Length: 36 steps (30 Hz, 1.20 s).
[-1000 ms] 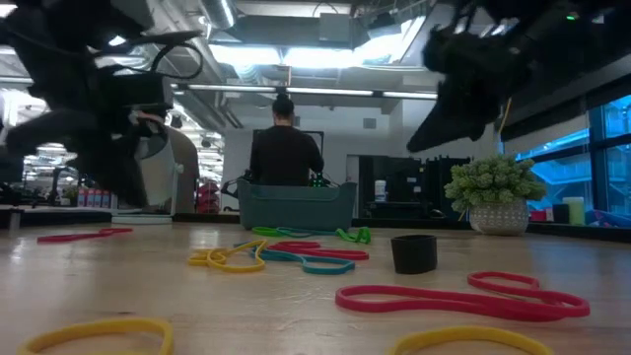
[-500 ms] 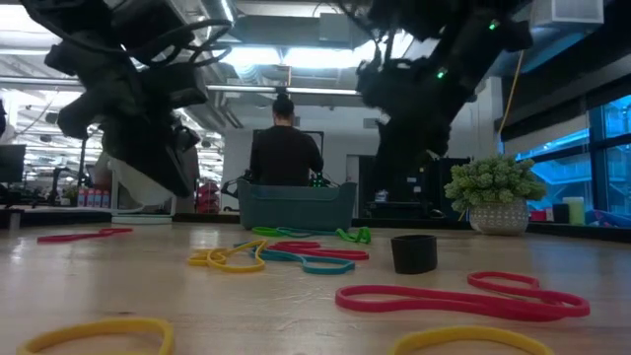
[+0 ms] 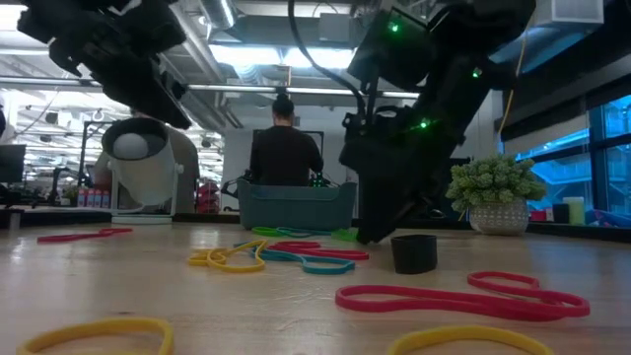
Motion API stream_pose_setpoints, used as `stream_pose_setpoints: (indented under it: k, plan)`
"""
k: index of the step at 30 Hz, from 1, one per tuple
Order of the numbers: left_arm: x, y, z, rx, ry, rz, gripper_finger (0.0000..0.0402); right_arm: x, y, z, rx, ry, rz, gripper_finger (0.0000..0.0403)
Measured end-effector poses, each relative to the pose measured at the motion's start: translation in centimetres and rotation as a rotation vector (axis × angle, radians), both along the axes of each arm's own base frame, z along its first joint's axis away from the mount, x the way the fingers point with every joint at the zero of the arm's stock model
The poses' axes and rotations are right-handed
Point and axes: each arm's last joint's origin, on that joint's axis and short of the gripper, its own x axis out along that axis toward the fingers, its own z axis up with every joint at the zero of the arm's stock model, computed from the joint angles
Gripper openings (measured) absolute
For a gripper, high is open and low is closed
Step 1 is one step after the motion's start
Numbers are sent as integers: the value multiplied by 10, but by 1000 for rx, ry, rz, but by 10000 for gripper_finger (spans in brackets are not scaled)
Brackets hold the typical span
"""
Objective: Pick and place rubber bands into bin
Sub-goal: Put the green rubber band into the blue bin
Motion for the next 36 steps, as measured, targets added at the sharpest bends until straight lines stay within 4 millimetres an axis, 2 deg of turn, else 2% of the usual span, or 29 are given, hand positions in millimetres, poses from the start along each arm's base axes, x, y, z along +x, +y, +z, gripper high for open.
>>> stream_pose_setpoints:
  k: [3,6,8,13,16,19,23,28,31,36]
  plan:
    - [-9,2,4,19,7,23,1,2,0,-3,-8,-10,-4,158]
    - [-15,2,4,11,25,35,3,3,0,-3,-14,-16,-7,144]
    - [-16,2,3,-1,35,45,5,3,0,-2,-20,-24,-2,119]
    - [-15,2,1,46,58,4,1,7,-1,2,-44,-2,36,17]
    - [-16,2,0,37,72,6,3,14,-3,15,-67,37,61,13]
    - [-16,2,1,9,55,36,2,27,-12,40,-82,56,56,8]
    - [-14,2,3,10,36,39,1,44,-38,74,-131,69,77,5]
    - [-14,2,3,2,36,45,5,56,-86,107,-181,34,39,3]
    - [-14,2,3,2,36,43,4,54,-116,113,-202,43,-3,2]
    - [-14,2,3,2,36,41,2,46,-163,109,-198,62,-117,3]
